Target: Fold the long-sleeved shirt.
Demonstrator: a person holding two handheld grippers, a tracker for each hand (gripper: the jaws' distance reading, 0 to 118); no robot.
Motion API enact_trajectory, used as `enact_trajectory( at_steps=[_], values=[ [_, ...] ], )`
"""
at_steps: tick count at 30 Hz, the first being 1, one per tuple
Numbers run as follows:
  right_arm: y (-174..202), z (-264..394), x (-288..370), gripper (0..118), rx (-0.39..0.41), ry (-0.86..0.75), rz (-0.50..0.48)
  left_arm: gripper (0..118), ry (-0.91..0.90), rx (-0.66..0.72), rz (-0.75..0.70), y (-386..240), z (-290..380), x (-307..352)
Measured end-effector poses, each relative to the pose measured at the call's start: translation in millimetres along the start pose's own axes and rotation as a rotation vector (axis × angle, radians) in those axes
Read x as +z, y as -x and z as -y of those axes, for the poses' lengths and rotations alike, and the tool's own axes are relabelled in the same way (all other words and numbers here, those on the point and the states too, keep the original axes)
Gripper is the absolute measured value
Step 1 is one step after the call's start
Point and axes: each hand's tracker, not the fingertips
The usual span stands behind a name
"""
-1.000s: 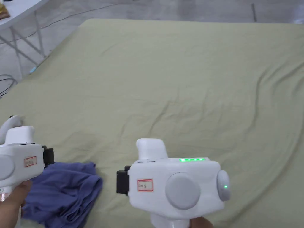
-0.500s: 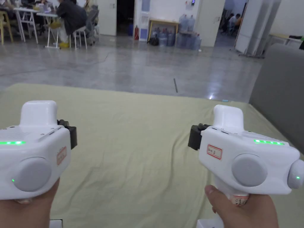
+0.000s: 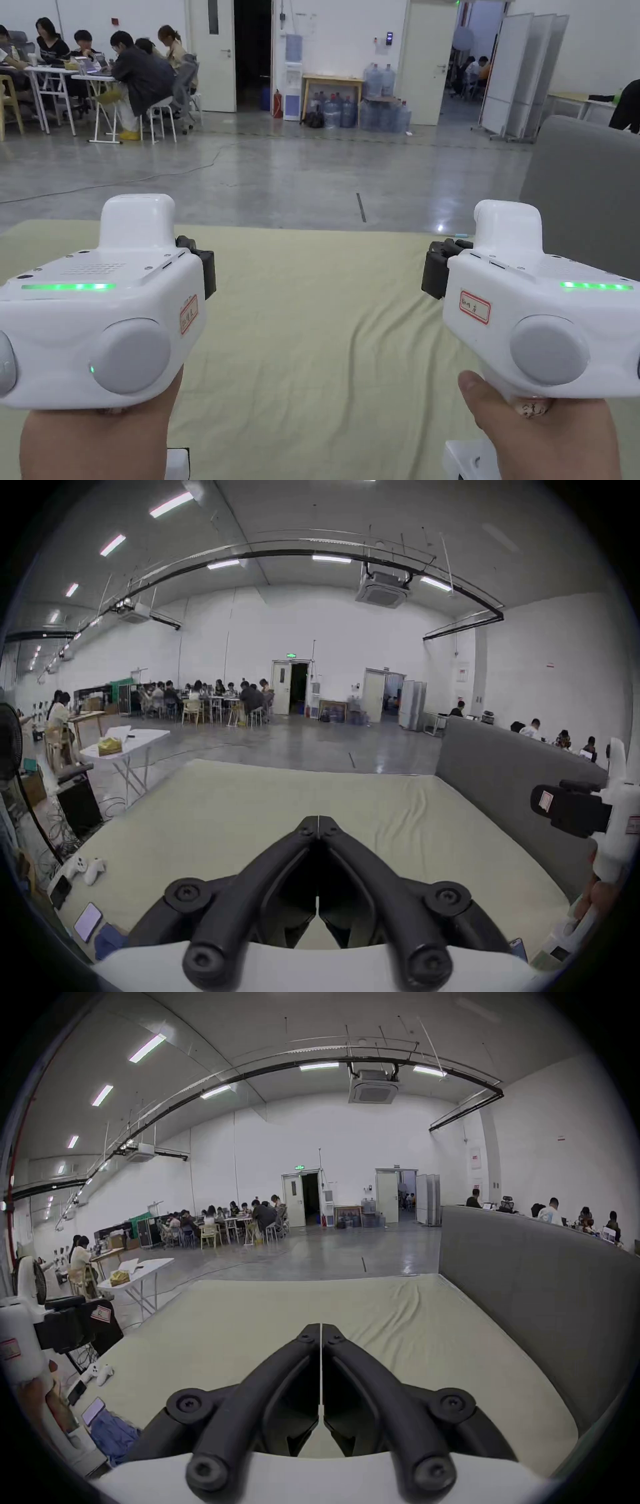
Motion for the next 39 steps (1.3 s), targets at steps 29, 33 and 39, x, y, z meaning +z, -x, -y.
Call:
enact_trajectory(
  at_steps=[29, 33, 39],
  values=[
    [8, -15, 20, 118, -0.023, -0.083, -0.013, 118, -0.159, 0.024, -0.012, 10, -21, 32],
    [9, -18, 17, 118, -0.015, -0.055, -0.003, 118, -0.151, -0.009, -0.014, 7, -22, 29],
    [13, -18, 16, 118, -0.009, -0.039, 0.008, 118, -0.133, -0.013, 0.018, 6, -21, 31]
  ],
)
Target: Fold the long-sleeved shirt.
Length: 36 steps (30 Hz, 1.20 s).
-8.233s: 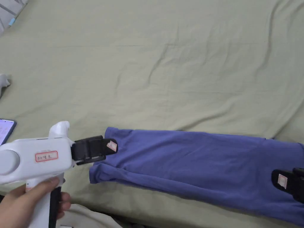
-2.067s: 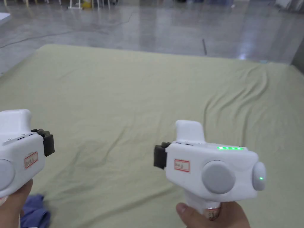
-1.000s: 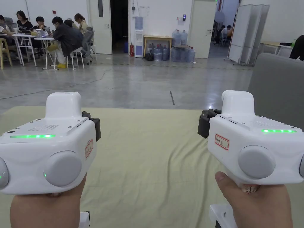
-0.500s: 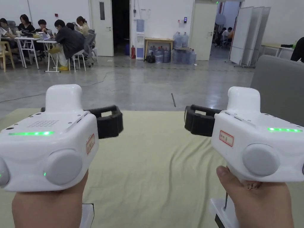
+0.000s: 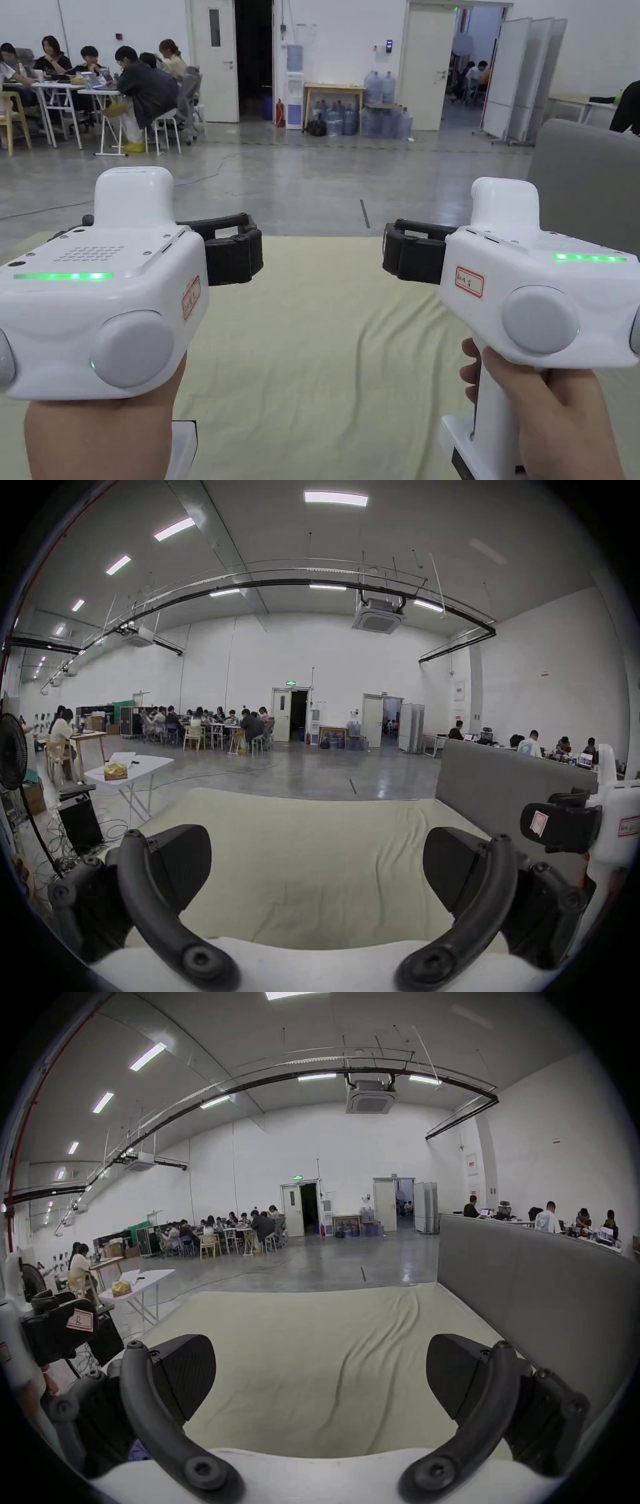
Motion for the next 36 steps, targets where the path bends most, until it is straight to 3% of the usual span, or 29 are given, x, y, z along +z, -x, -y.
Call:
enact_trajectory(
  at_steps=[5, 36],
  values=[
    [6, 0, -4, 118, 0.018, 0.034, 0.038, 118, 0.003, 0.001, -0.005, -1, -3, 2],
    [12, -1, 1, 118, 0.010, 0.025, 0.018, 118, 0.028, 0.014, 0.015, 0, -1, 1]
  ],
)
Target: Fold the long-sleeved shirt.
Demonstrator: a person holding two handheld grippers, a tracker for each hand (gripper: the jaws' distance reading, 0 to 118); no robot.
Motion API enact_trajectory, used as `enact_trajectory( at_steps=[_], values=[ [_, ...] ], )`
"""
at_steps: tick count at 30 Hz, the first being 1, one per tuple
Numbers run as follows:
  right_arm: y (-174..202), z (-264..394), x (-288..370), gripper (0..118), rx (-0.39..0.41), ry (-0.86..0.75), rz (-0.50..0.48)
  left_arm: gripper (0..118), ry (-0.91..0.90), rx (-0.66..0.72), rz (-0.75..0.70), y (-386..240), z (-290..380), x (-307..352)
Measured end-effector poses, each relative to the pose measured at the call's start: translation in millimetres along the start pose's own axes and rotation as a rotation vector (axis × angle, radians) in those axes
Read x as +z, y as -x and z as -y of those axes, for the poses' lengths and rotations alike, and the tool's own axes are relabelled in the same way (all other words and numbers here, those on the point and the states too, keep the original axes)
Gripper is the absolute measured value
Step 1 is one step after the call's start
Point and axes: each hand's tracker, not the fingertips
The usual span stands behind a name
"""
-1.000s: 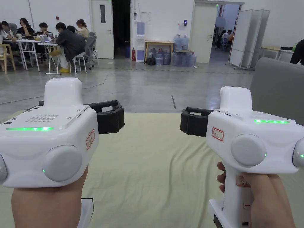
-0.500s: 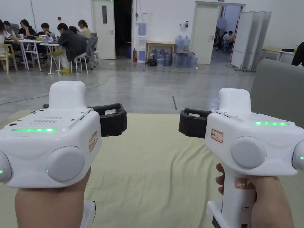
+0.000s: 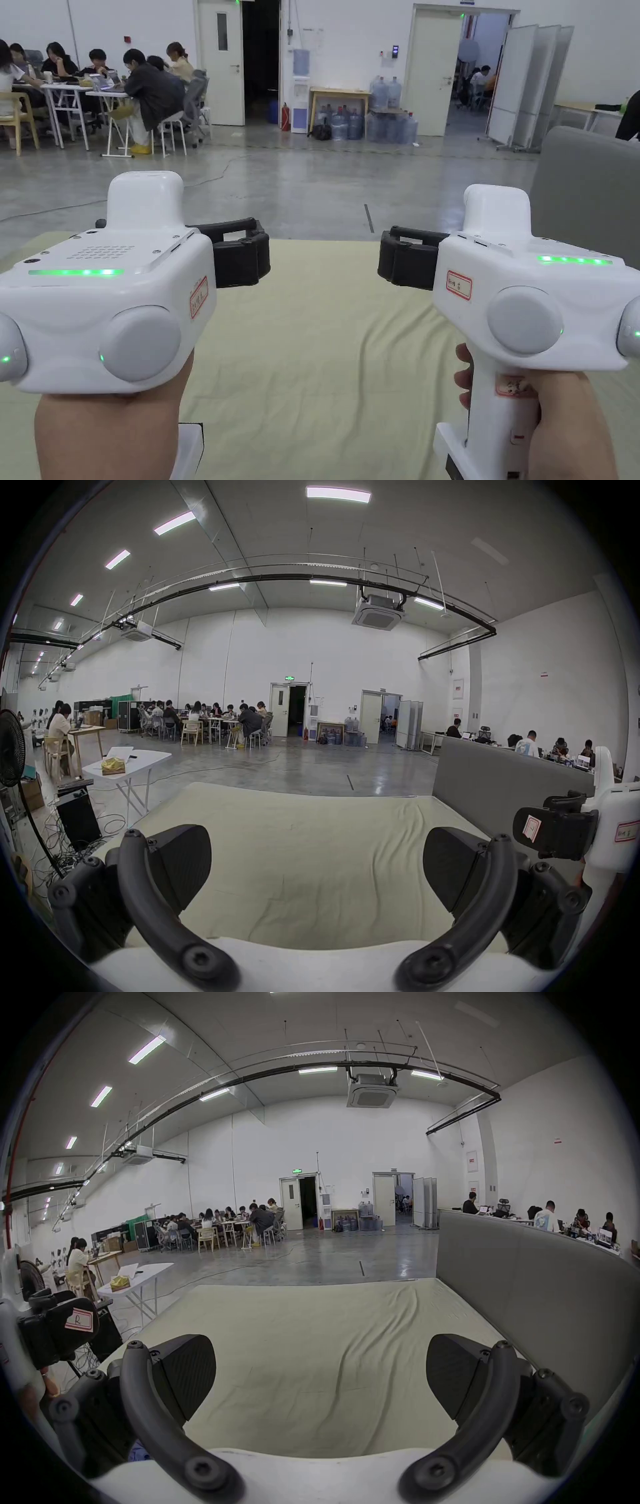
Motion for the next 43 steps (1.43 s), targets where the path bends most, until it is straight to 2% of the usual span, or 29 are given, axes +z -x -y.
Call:
enact_trajectory(
  at_steps=[15, 16, 18, 20, 22, 25, 32, 43],
  values=[
    [0, 1, 1, 118, -0.003, -0.001, -0.003, 118, 0.007, -0.003, -0.006, -1, 1, 0],
    [1, 1, 2, 118, 0.001, -0.003, 0.006, 118, 0.006, -0.002, -0.007, -1, 1, 0],
    [6, 1, 3, 118, 0.014, -0.035, 0.124, 118, 0.006, -0.002, -0.008, 0, 1, 1],
    [10, 0, 2, 118, 0.048, -0.026, 0.179, 118, 0.005, -0.002, -0.011, 0, 0, 1],
    [9, 1, 2, 118, 0.046, -0.017, 0.124, 118, 0.006, -0.001, -0.011, 0, 0, 2],
    [8, 1, 4, 118, -0.003, -0.001, 0.058, 118, 0.007, 0.002, -0.010, 1, 0, 2],
    [12, 2, 4, 118, 0.009, 0.006, 0.054, 118, 0.015, -0.001, -0.003, 0, 0, 3],
    [4, 0, 6, 118, -0.044, 0.016, 0.018, 118, 0.013, 0.003, 0.005, -1, -2, 2]
  ],
)
